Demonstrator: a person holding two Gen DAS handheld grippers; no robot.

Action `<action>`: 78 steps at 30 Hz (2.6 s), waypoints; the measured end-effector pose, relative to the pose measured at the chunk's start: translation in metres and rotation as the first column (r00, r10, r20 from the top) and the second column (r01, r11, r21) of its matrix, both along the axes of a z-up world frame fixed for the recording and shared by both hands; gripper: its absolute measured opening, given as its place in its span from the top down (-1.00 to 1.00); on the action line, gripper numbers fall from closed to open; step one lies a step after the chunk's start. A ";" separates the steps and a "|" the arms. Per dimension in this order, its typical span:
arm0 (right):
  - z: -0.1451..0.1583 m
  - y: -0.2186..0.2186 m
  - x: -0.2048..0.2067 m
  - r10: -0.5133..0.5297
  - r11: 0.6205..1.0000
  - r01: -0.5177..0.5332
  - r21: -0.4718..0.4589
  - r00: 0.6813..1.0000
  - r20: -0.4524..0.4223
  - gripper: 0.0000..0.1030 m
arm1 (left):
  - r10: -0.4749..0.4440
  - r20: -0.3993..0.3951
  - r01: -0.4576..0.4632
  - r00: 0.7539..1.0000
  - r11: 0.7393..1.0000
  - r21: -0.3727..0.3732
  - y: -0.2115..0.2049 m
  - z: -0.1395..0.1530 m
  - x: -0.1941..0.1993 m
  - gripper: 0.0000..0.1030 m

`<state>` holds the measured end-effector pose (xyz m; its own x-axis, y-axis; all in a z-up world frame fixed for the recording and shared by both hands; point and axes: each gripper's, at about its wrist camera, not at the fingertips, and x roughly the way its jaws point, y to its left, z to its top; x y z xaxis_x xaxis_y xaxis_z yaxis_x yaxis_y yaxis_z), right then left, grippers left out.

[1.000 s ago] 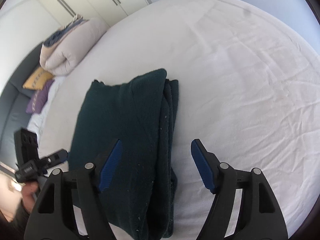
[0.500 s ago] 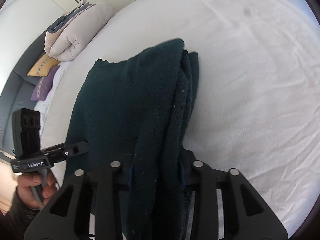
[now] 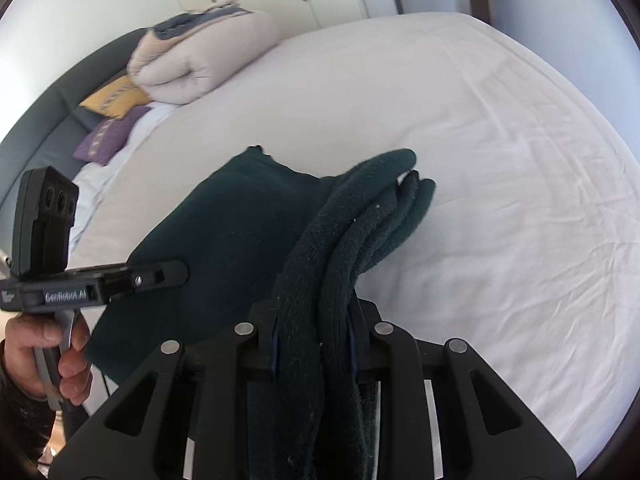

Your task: Fold small clothes

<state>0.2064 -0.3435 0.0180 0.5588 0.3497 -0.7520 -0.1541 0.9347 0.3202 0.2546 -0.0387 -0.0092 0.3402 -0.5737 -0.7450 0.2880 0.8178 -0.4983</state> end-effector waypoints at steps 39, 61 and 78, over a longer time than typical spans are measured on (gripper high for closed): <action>-0.033 0.025 -0.197 -0.084 0.937 0.101 0.336 0.994 -0.066 0.11 | 0.197 0.178 -0.225 0.964 0.962 0.154 0.098 -0.012 -0.187 -0.26; -0.134 0.018 -0.201 0.109 0.741 0.016 0.671 0.983 -0.145 0.44 | 0.022 0.284 -0.090 0.958 0.970 0.226 0.047 -0.050 -0.194 -0.68; -0.100 0.012 -0.132 0.065 0.705 0.049 0.707 0.989 -0.134 0.38 | 0.073 0.288 -0.112 0.955 0.986 0.124 0.050 -0.031 -0.185 -0.69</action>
